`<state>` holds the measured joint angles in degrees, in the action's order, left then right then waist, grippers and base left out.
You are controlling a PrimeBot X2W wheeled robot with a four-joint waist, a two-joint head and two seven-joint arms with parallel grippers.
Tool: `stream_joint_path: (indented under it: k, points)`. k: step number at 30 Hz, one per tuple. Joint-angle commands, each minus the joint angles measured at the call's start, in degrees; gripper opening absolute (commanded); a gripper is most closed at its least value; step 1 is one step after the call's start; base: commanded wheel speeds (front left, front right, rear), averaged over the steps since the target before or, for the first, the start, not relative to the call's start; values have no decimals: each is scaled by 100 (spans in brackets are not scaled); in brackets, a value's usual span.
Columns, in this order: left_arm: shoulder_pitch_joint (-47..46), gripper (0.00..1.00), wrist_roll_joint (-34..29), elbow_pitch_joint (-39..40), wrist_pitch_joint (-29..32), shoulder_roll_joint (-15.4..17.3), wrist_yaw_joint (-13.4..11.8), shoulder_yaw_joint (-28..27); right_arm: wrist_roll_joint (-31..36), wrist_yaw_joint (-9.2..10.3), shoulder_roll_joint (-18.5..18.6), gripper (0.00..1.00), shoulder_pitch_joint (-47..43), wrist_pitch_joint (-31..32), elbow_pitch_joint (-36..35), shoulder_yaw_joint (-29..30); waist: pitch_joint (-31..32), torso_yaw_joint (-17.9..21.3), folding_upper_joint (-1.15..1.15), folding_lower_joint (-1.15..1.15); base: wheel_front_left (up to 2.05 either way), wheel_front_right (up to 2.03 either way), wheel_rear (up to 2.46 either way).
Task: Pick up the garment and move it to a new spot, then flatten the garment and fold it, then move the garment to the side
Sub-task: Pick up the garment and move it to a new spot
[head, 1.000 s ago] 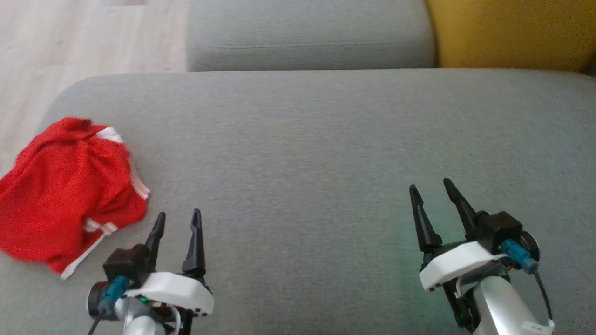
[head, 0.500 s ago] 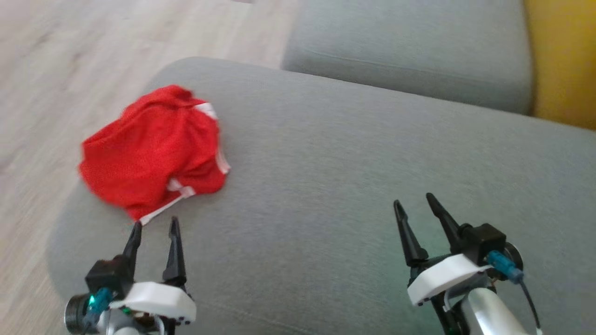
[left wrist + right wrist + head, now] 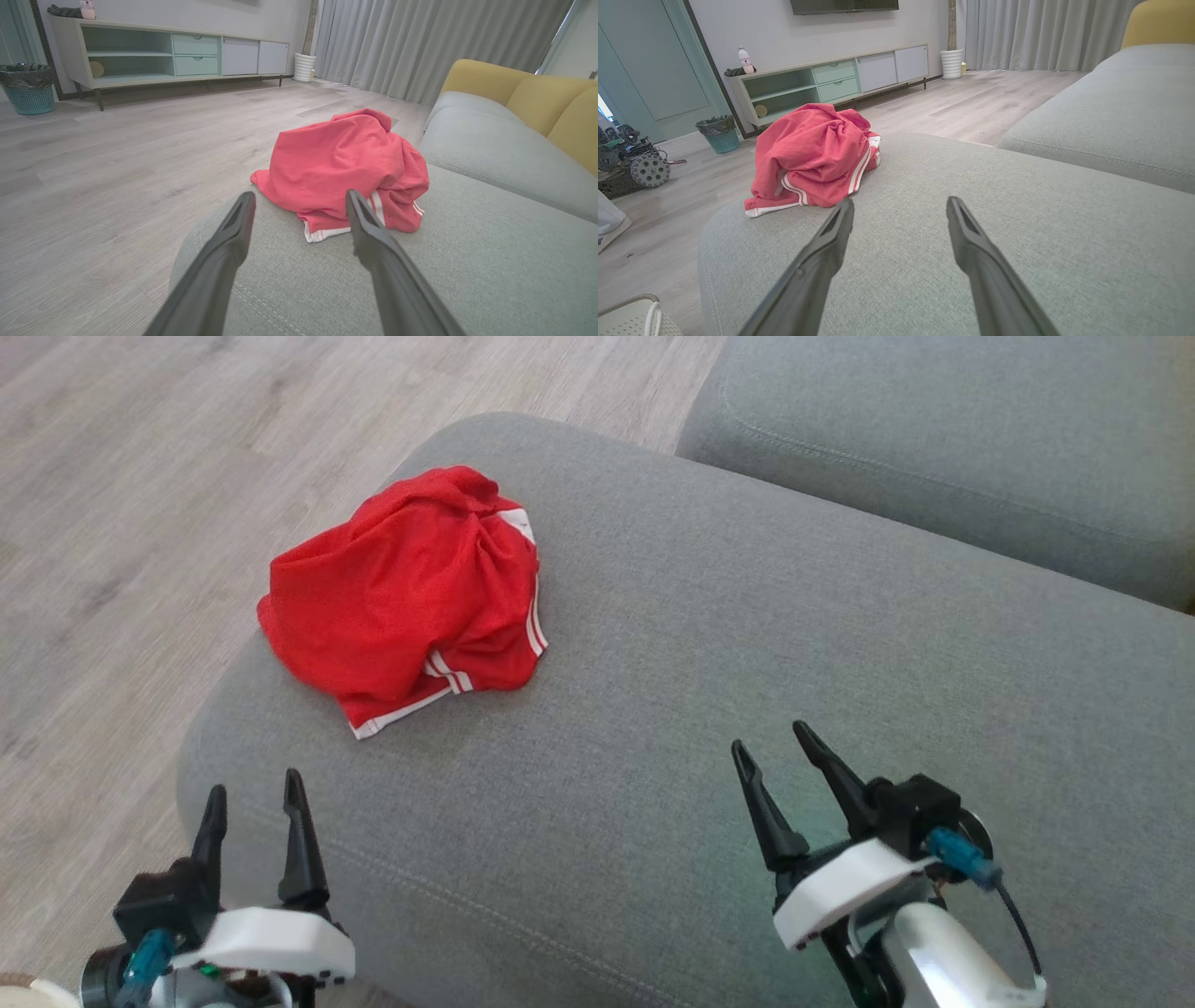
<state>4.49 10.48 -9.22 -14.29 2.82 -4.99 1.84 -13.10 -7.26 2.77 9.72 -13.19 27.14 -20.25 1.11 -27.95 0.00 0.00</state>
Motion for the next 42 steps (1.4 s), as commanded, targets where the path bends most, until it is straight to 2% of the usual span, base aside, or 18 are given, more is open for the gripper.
stream_joint_path:
  k: [1,7,17,23,29,38,42]
  points:
    - [-182,100,62,223,-71,7,-25,-193,-32,-23,10,100,337,-82,-117,-141,-24,-24,0,0,0,0,0]
    - [-157,100,97,313,-71,7,-65,-231,-89,-23,10,100,464,-119,9,-183,-22,-27,0,0,0,0,0]
    - [-447,100,-100,162,-71,97,132,-392,63,-23,10,100,231,-169,-87,456,-44,95,0,0,0,0,0]
    - [-1115,100,-90,-382,-71,452,315,-612,298,-23,10,100,86,-149,-472,891,-338,332,0,0,0,0,0]
    - [-2072,100,21,-1116,9,825,492,-735,685,-23,10,100,113,145,-1068,1217,-842,637,0,0,0,0,0]
    - [-3719,100,119,-2550,1085,1452,1045,-406,1078,-23,10,100,147,650,-2077,1538,-1614,986,0,0,0,0,0]
    - [-4275,100,60,-3145,1449,1735,1155,-162,1123,-23,10,100,145,791,-2351,1547,-1874,1131,0,0,0,0,0]
